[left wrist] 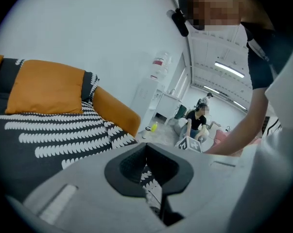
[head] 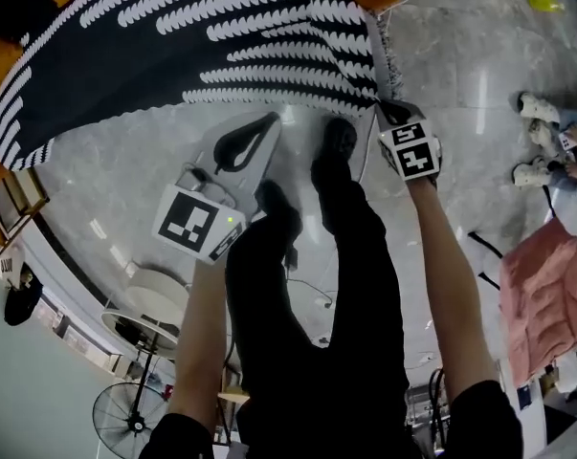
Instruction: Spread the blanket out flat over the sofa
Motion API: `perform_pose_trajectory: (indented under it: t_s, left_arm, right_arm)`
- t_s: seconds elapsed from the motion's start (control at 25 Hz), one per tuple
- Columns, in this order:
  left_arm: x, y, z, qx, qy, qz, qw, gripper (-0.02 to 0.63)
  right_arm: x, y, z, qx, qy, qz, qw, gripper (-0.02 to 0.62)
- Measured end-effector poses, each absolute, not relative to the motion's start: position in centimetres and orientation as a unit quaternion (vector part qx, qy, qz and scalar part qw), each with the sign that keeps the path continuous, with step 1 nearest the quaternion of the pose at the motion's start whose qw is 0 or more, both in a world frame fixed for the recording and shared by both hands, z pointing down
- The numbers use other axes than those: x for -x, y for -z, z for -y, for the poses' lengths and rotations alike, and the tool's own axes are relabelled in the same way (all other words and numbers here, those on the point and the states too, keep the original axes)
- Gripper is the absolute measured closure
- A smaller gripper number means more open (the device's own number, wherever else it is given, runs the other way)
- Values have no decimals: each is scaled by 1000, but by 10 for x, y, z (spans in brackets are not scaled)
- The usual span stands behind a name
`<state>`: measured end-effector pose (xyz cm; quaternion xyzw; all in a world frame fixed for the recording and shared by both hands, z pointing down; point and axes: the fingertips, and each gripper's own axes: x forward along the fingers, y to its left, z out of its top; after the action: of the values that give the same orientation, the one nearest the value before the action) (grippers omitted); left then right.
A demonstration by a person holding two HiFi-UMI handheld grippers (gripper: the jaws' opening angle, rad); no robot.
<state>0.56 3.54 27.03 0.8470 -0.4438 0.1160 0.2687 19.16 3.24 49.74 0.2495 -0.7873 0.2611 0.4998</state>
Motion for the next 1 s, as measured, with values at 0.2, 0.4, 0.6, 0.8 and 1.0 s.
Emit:
perform_pose_trajectory:
  t_s: [0.2, 0.4, 0.6, 0.8, 1.0]
  left_arm:
    - [-12, -370, -26, -862, -112, 427, 249, 595]
    - [-8, -432, -8, -874, -95, 425, 215, 595]
    - [-9, -474, 9, -883, -85, 423, 184, 595]
    - [-11, -511, 14, -891, -83, 416, 160, 595]
    - [-17, -536, 17, -901, -83, 402, 142, 595]
  right_arm:
    - [-203, -582, -17, -268, -246, 793, 490, 588]
    - [-200, -631, -5, -295, -220, 804, 467, 588]
    - [-202, -678, -1, -328, -244, 810, 419, 588]
    - [-201, -709, 6, -356, -219, 817, 398, 588]
    - [-199, -739, 17, -371, -174, 819, 401, 588]
